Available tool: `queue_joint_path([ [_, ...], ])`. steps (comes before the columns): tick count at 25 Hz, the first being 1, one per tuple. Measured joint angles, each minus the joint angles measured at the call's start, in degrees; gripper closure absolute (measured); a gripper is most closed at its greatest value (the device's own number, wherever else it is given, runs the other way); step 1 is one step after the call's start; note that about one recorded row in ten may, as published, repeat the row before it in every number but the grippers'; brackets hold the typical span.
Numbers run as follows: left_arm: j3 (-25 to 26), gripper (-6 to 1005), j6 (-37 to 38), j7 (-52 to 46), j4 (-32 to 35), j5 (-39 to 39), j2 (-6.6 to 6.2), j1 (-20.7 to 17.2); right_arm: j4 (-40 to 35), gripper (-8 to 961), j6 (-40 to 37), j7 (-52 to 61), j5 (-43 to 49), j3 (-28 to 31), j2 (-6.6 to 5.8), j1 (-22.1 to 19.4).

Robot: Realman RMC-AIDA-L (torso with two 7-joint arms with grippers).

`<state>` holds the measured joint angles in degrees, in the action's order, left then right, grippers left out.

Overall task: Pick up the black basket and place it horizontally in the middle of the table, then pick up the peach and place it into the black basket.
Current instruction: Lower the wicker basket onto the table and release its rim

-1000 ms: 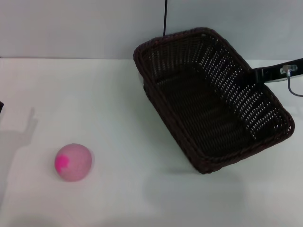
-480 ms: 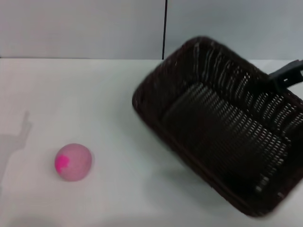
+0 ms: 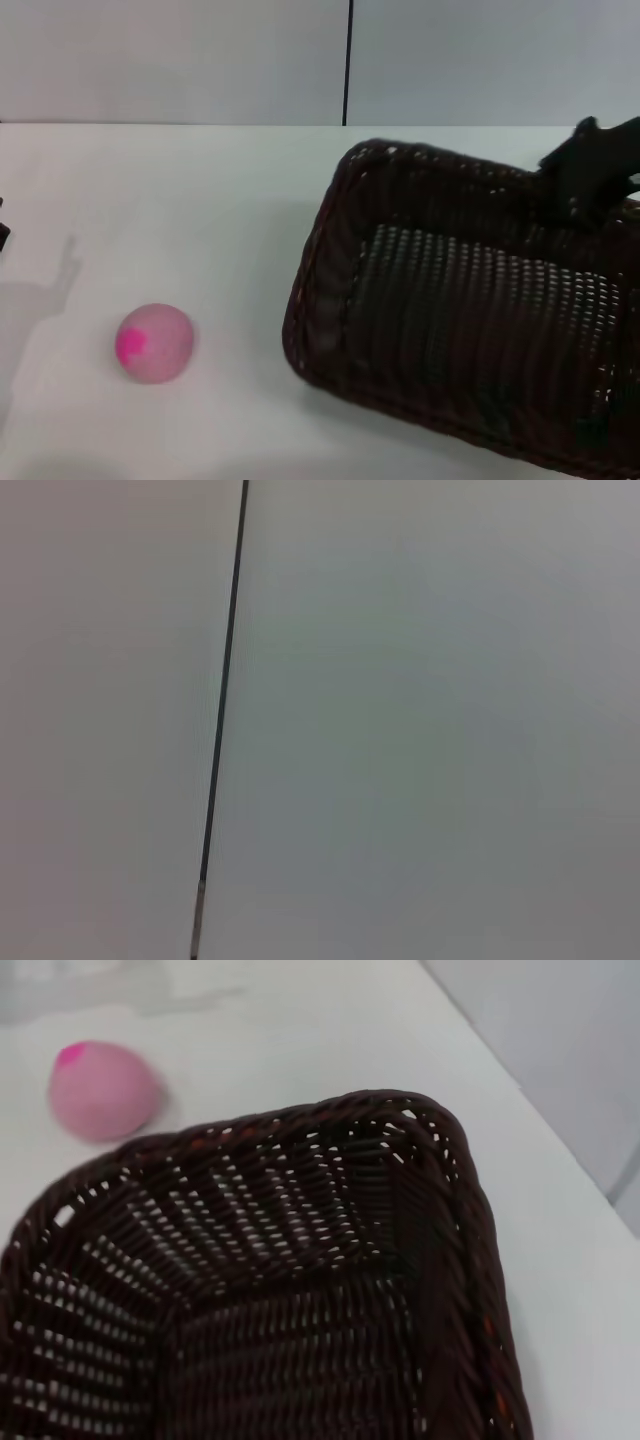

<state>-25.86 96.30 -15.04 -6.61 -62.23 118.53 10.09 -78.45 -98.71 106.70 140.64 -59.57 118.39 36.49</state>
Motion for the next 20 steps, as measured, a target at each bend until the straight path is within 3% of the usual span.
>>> queue_joint_path([
  [8, -0.3, 225, 1.0, 0.0, -0.6, 0.0, 0.04, -1.7, 3.9, 796, 9.1, -7.2, -0.5, -11.7, 0.37, 0.7],
  [20, -0.5, 224, 1.4, 0.0, -0.8, 0.0, 0.07, -2.6, 7.9, 795, 16.8, -9.4, -4.9, -19.0, 0.71, 0.1],
])
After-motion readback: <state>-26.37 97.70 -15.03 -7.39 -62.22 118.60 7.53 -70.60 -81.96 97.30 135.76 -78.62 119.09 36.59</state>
